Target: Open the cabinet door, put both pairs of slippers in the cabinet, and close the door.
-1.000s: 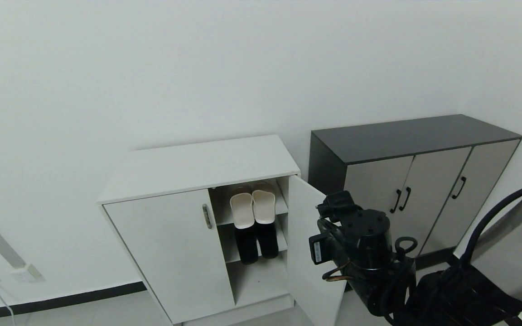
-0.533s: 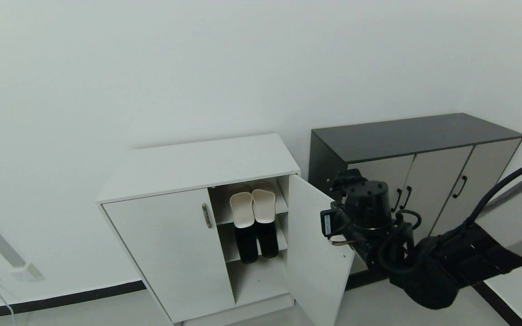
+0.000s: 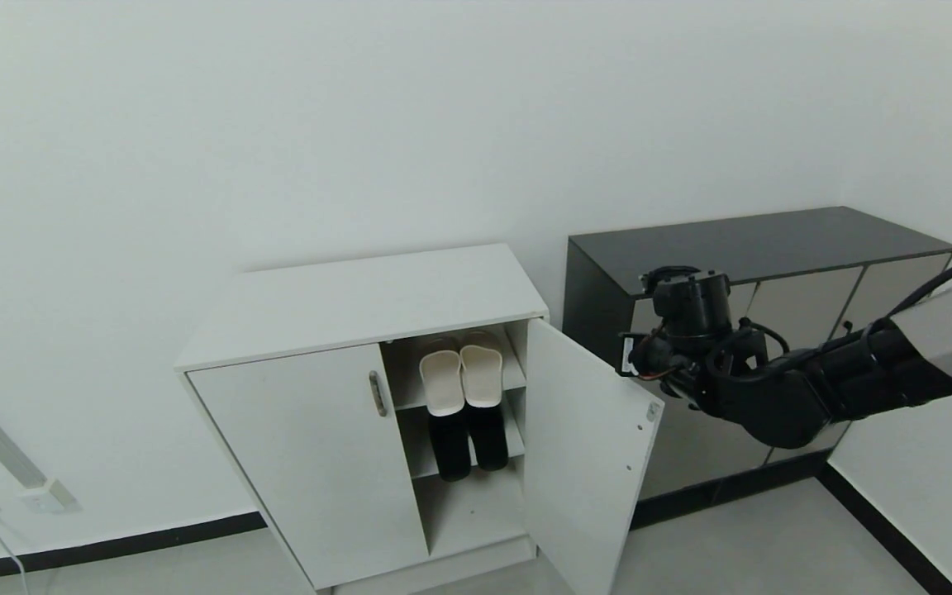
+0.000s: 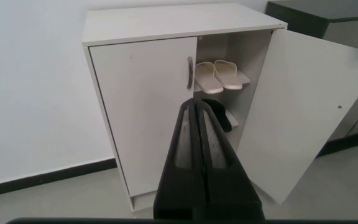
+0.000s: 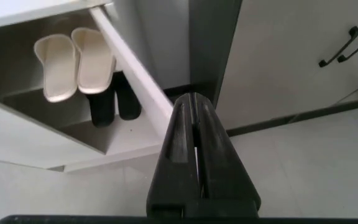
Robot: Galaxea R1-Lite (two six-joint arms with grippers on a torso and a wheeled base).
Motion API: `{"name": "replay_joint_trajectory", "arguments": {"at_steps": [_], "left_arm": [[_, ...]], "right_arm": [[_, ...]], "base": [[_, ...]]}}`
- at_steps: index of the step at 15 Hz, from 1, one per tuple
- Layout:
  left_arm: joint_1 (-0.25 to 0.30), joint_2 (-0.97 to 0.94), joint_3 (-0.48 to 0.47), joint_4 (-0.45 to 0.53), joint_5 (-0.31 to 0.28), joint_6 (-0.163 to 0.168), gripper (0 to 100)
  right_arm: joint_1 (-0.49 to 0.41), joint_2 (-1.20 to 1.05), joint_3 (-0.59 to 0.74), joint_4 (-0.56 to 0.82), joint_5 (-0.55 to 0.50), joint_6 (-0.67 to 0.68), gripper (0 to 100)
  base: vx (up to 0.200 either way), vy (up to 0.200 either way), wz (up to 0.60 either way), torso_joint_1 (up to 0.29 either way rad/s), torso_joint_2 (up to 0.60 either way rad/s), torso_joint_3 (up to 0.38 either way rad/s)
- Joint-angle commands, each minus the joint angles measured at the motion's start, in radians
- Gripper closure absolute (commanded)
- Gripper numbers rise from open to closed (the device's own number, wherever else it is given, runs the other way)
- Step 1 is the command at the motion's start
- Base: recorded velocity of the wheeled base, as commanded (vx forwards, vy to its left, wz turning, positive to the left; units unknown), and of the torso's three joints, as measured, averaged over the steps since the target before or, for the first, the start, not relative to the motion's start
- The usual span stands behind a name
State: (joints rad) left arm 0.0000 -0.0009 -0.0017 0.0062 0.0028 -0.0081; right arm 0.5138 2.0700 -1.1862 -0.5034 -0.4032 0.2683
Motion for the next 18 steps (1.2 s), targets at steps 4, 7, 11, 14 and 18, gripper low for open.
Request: {"name": "replay_joint_trajectory", "arguments": {"at_steps": [4,7,11,14,18], "left_arm": [[0.000,0.001,0.000,0.000,0.000,-0.001,100],[0.000,0.001,0.000,0.000,0.000,-0.001,100],[0.000,0.001,0.000,0.000,0.000,-0.001,100],[0.000,0.001,0.000,0.000,0.000,-0.001,100],[0.000,0.001,0.000,0.000,0.000,-0.001,100]], "right_arm": [[-0.038,0.067,-0.018,-0.003,0.021,0.002,100],[-0.038,0.087,-0.020,-0.004,0.024,0.002,100],[-0.038,0.093,-0.015,-0.004,0.023,0.000,100],[-0.035,0.108,-0.015,-0.004,0.023,-0.001,100],[-0.012,0.110,0.002,-0.006,0.023,-0.001,100]], "base": [[0.000,0.000,0.00,0.000,0.00,0.000],[0.000,0.000,0.00,0.000,0.00,0.000],[0.000,0.000,0.00,0.000,0.00,0.000],[0.000,0.000,0.00,0.000,0.00,0.000],[0.000,0.000,0.00,0.000,0.00,0.000]]}}
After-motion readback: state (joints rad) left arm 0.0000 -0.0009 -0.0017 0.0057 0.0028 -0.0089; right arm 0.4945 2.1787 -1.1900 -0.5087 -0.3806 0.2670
